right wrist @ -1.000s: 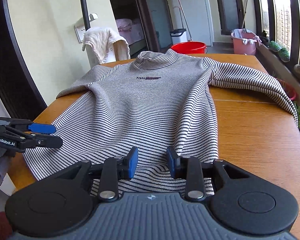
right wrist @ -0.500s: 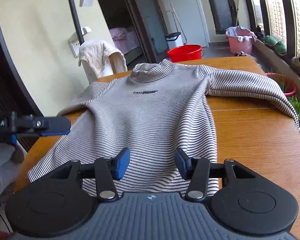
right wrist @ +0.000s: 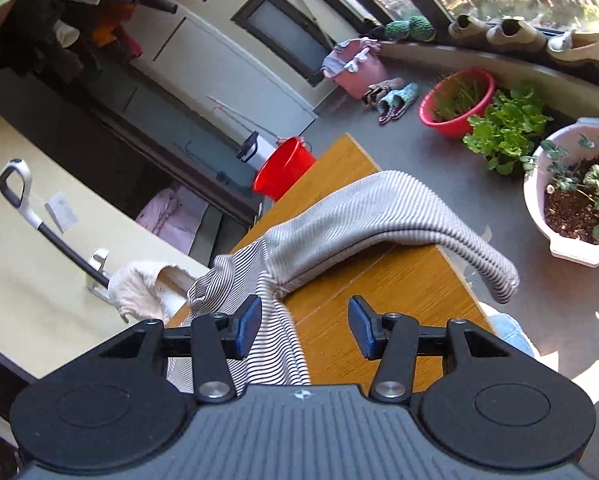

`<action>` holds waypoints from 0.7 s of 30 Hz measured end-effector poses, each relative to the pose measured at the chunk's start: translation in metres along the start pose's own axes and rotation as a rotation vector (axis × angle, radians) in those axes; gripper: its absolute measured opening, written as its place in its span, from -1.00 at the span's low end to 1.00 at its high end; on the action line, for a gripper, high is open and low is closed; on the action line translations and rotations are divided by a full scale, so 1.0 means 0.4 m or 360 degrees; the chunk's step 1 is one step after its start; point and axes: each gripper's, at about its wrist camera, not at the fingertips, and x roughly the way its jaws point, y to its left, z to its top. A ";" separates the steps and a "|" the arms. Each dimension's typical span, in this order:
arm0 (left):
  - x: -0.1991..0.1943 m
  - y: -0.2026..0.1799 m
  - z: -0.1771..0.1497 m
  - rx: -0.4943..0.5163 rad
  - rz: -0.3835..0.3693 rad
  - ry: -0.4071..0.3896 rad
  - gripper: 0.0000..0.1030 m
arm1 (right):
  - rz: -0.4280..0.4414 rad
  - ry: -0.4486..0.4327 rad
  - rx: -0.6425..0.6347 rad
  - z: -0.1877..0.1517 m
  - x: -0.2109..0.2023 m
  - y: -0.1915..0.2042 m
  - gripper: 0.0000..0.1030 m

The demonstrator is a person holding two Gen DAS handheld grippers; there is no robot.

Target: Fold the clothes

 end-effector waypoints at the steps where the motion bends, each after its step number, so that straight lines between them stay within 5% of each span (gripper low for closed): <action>1: -0.008 0.003 0.003 -0.0001 0.0018 -0.0012 0.87 | 0.0018 0.0029 -0.0058 -0.009 0.021 0.024 -0.05; 5: -0.095 0.095 0.041 -0.0149 0.0130 -0.0192 0.83 | 0.0074 0.0144 -0.0322 -0.052 0.104 0.125 -0.05; 9: -0.186 0.261 0.057 -0.0481 0.0226 -0.0282 0.39 | 0.0014 0.0228 -0.0786 -0.137 0.185 0.270 -0.06; 12: -0.227 0.346 0.040 -0.0659 0.0239 -0.0322 0.31 | -0.0008 0.0203 -0.1265 -0.182 0.246 0.400 -0.25; 16: -0.232 0.341 0.021 -0.0600 0.0264 -0.0330 0.32 | 0.0050 0.0116 -0.1904 -0.248 0.355 0.585 -0.25; 21: -0.257 0.341 0.007 -0.0528 0.0357 -0.0405 0.41 | 0.0113 0.0151 -0.2316 -0.345 0.499 0.693 -0.25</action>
